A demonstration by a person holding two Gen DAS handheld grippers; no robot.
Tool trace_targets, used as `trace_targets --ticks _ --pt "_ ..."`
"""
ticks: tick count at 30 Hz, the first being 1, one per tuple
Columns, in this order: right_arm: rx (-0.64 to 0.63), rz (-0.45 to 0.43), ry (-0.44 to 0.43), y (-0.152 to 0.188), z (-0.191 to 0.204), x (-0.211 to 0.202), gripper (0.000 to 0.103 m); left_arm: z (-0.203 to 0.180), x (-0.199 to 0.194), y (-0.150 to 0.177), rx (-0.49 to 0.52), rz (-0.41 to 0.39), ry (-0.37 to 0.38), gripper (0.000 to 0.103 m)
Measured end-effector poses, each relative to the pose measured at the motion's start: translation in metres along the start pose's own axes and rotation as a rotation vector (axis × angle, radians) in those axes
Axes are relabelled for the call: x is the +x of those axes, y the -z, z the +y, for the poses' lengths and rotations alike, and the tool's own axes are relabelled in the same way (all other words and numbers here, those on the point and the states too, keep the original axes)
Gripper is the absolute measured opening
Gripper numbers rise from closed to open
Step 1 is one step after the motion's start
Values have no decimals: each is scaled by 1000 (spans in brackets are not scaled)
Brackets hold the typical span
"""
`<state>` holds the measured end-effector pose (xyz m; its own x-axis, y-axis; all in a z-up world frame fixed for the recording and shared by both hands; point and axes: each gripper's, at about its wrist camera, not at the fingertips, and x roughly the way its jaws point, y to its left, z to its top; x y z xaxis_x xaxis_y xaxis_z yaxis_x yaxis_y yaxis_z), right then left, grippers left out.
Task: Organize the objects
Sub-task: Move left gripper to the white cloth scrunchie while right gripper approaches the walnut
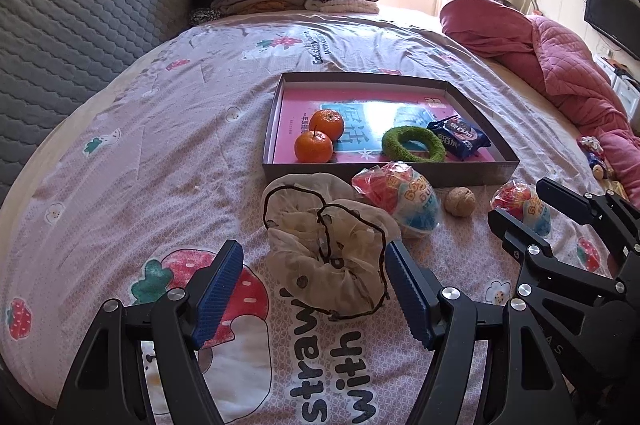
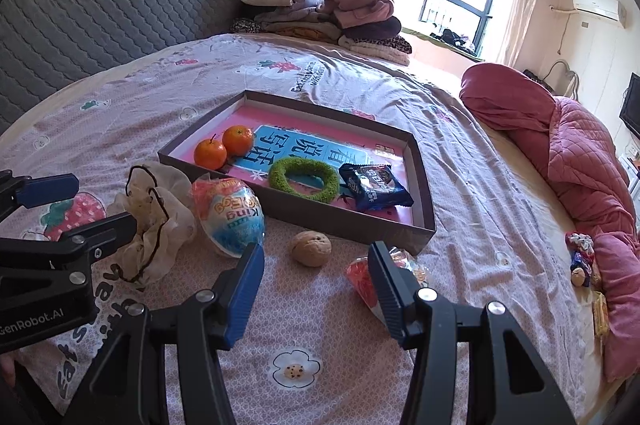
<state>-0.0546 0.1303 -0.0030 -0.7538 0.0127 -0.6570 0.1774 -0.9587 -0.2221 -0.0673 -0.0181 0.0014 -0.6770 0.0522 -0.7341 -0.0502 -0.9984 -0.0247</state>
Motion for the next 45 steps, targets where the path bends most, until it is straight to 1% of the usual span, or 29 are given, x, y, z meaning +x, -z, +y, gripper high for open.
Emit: trace_targets --ticks 5,8,12,18,25,32,36,41,45 --pt "-64 21 49 7 9 12 54 -2 8 4 11 8 -8 75" --pt "-81 17 58 12 13 16 54 -5 13 8 14 14 -2 75" --pt "-81 9 63 14 14 21 54 -9 15 12 23 1 8 75" --pt "-48 -8 68 12 9 28 54 -8 16 12 16 -15 23 75" --pt "52 14 19 10 -12 40 54 -6 18 13 16 -19 29 75" --pt "69 20 -17 4 -15 45 54 0 26 15 3 -4 38 75" --pt "64 39 -18 0 -12 52 54 4 32 15 -3 7 49 75" --pt "84 76 -50 -1 -10 62 54 6 41 12 -11 22 58 75" --pt "94 100 -51 0 -8 71 54 9 49 11 -24 35 60 75"
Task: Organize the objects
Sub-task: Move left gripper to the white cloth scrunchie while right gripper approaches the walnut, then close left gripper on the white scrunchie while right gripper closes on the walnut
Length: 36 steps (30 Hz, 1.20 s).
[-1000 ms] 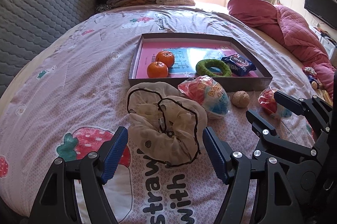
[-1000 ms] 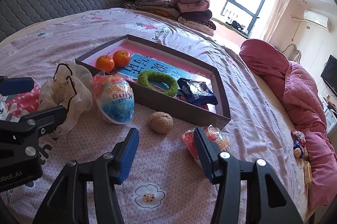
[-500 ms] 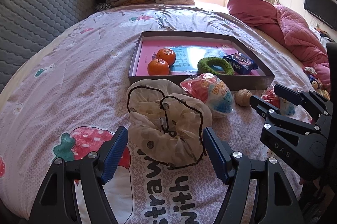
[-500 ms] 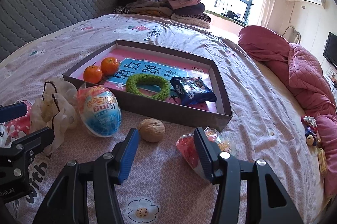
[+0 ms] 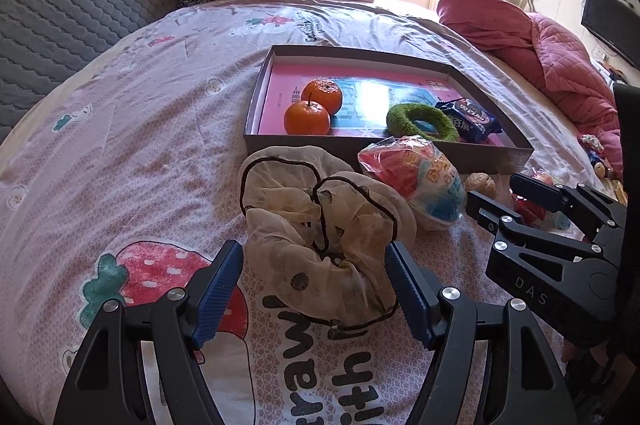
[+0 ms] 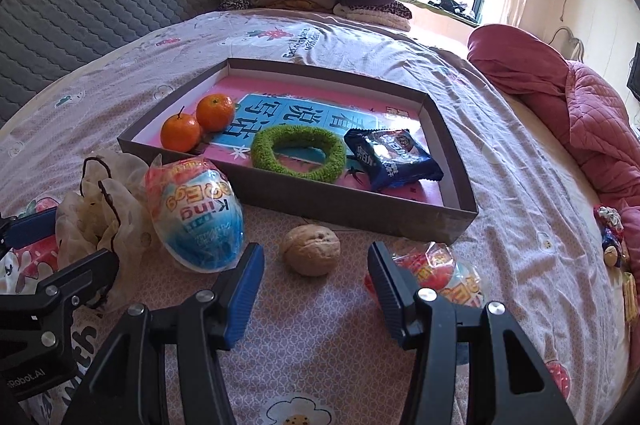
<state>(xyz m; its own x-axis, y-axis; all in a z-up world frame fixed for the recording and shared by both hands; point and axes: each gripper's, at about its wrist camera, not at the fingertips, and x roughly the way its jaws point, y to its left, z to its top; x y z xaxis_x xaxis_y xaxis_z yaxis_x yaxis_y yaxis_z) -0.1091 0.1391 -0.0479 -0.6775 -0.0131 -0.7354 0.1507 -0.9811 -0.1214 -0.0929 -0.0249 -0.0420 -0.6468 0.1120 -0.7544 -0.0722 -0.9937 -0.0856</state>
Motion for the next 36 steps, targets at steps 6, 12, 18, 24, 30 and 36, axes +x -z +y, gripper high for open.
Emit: trace_targets --ticks 6,12,18,24,30,36 --pt "13 12 -21 -1 0 6 54 5 15 -1 -9 23 -5 75" --pt "20 31 -31 -1 1 13 53 5 27 -3 -17 38 7 75" --pt "8 31 -46 0 4 17 40 5 35 -5 -16 43 13 75" --pt "9 32 -58 0 5 20 35 4 35 -5 -19 45 19 71" --pt "21 29 -72 0 2 20 35 3 34 -5 -13 45 27 58" --pt "39 20 -87 1 -1 18 35 4 32 -5 -26 41 63 25"
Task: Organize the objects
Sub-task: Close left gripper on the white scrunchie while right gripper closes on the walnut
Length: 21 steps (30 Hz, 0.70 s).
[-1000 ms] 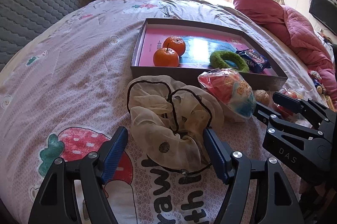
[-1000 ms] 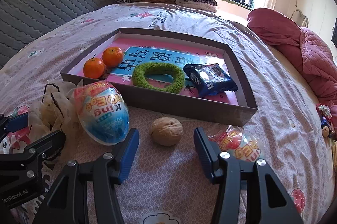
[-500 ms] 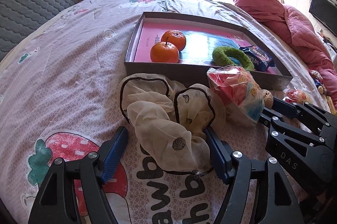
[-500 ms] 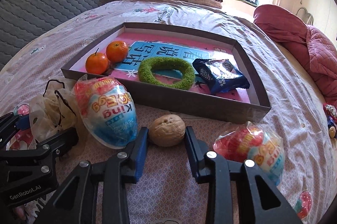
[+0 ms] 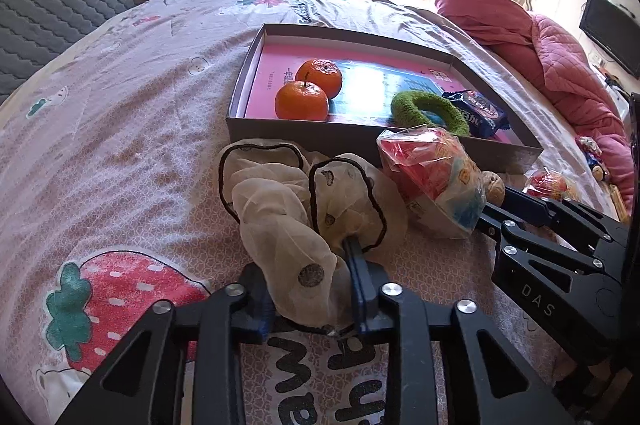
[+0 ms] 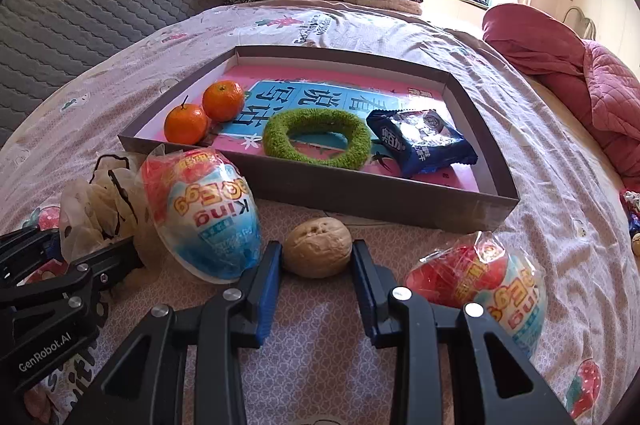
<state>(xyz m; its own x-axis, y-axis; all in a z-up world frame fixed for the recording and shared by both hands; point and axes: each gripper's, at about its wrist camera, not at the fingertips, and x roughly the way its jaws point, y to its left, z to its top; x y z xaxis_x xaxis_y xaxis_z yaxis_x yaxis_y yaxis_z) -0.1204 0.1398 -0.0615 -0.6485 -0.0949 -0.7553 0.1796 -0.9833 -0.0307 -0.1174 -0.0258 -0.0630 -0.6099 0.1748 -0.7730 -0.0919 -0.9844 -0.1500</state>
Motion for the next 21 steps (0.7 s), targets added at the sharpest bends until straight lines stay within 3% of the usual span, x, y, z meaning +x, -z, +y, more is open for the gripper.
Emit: trace_targets --ticks 4,21 --pt "10 -11 -8 0 -1 -4 35 0 -5 1 1 -6 17 15" --pt "19 -28 -38 14 3 -22 35 -6 -25 8 35 -48 -24 14"
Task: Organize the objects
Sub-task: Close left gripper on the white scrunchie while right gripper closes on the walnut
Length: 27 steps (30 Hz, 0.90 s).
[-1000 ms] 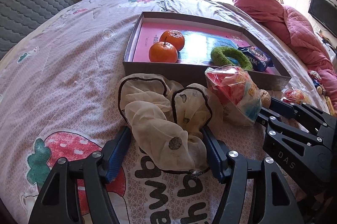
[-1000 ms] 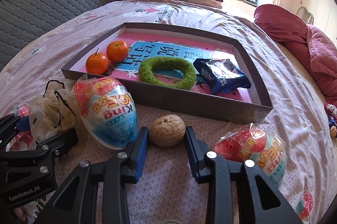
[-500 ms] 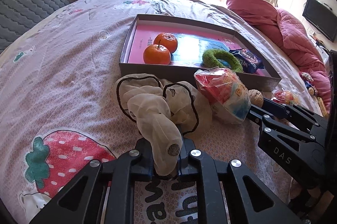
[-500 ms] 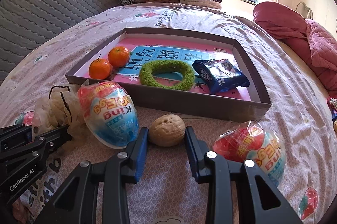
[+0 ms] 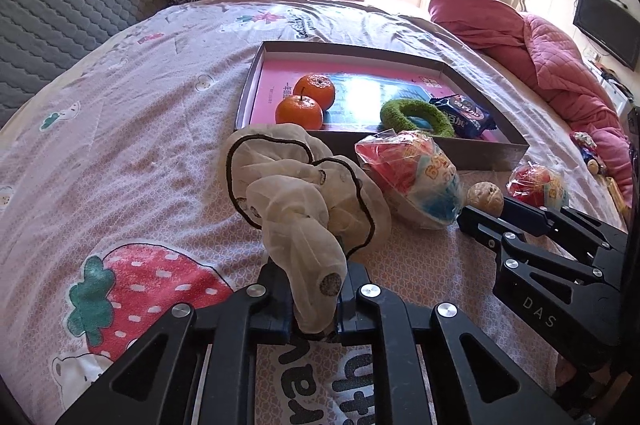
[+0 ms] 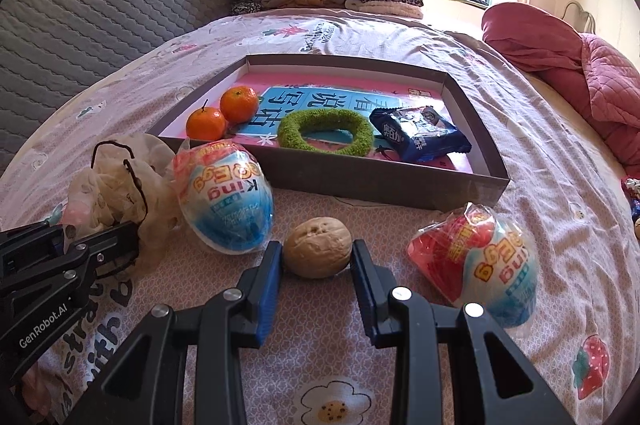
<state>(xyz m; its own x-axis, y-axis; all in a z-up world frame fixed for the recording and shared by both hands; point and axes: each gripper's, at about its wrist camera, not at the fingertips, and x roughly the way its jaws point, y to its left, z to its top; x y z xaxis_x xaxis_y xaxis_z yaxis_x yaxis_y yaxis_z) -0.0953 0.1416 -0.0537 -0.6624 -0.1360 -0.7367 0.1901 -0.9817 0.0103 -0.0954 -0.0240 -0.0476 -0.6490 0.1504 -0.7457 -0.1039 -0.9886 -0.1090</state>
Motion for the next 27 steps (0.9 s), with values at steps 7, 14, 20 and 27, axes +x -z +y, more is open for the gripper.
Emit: trace_targets --ticks 7,14,20,27 --pt "4 -12 -3 5 2 -13 35 -5 -10 3 16 -15 -11 14" --pt "1 -34 -3 8 6 -29 35 -5 -23 5 15 -40 -22 14" --pt "5 -44 -9 9 8 -40 35 -7 -35 6 20 -56 -24 14" --pt "8 -57 -15 10 10 -52 35 -12 -48 7 31 -78 -23 14"
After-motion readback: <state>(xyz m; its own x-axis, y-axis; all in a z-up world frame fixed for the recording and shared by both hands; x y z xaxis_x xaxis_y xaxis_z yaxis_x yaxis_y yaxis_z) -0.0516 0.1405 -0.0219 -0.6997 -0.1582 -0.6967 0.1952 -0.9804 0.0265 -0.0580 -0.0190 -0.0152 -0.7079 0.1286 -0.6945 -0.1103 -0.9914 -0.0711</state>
